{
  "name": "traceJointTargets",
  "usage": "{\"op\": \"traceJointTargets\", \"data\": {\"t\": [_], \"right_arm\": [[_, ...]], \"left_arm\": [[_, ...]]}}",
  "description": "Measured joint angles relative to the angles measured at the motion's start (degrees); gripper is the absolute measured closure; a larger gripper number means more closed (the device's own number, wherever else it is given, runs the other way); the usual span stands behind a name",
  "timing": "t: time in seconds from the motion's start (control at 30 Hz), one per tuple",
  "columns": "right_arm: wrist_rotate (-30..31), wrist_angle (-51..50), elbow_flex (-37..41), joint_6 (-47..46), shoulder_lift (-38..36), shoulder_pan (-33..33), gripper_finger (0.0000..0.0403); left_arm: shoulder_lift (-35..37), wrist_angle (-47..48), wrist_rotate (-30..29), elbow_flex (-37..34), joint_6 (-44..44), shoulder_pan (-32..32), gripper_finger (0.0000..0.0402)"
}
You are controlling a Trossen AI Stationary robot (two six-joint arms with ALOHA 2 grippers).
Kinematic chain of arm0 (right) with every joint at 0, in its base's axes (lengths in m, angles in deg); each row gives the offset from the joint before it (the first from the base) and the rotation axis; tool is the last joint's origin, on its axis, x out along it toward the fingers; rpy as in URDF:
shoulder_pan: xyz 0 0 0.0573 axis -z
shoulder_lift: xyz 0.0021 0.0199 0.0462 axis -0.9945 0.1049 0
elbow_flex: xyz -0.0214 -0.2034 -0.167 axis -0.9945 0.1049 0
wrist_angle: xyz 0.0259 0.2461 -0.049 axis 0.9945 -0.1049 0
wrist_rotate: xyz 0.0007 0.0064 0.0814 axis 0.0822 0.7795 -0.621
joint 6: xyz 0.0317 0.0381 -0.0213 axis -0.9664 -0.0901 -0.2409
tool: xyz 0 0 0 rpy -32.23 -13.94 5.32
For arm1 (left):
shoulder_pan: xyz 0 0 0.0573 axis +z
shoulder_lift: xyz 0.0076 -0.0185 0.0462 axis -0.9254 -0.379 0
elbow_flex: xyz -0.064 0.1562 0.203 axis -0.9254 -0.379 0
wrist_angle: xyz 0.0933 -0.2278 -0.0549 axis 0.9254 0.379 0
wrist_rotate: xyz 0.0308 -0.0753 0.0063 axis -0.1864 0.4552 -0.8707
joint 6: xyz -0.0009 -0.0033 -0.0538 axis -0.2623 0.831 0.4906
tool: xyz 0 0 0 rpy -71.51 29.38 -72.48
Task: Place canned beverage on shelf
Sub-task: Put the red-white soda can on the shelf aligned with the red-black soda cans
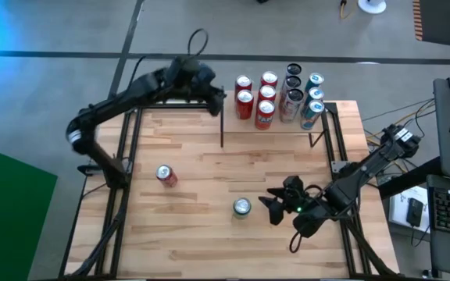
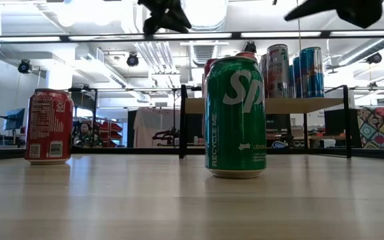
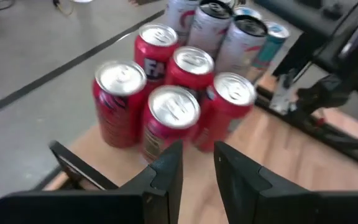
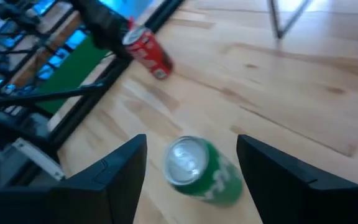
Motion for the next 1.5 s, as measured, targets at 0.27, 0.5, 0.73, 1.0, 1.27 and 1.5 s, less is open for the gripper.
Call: {"op": "traceJointTargets", "data": {"t": [0.27,0.5,0.73,1.0,1.27,1.5], "right_arm": [[-2.98,20.88,4.73,11.58,1.32,-0.63,0.0222],[-6.39,32.68,8.73,17.67,1.32,-0.87,0.0306],[-9.78,36.51,8.73,26.58,1.31,-0.84,0.0390],[-9.21,36.94,8.78,33.32,1.28,0.96,0.0385],[-12.36,38.68,8.78,35.53,1.28,2.79,0.0243],[-14.86,38.12,8.78,27.46,2.34,5.66,0.0086]], "left_arm": [[20.93,-21.32,-0.70,-32.05,12.80,-6.14,0.0326],[38.51,-32.77,-10.04,-52.26,24.95,-18.75,0.0326],[45.26,-34.12,-30.29,-61.87,35.21,-38.31,0.0326],[43.51,-34.07,-37.56,-62.29,38.66,-49.98,0.0326],[38.42,-30.74,-33.18,-57.15,40.41,-50.14,0.0326],[36.43,-2.41,-33.79,-47.31,44.68,-50.14,0.0321]]}}
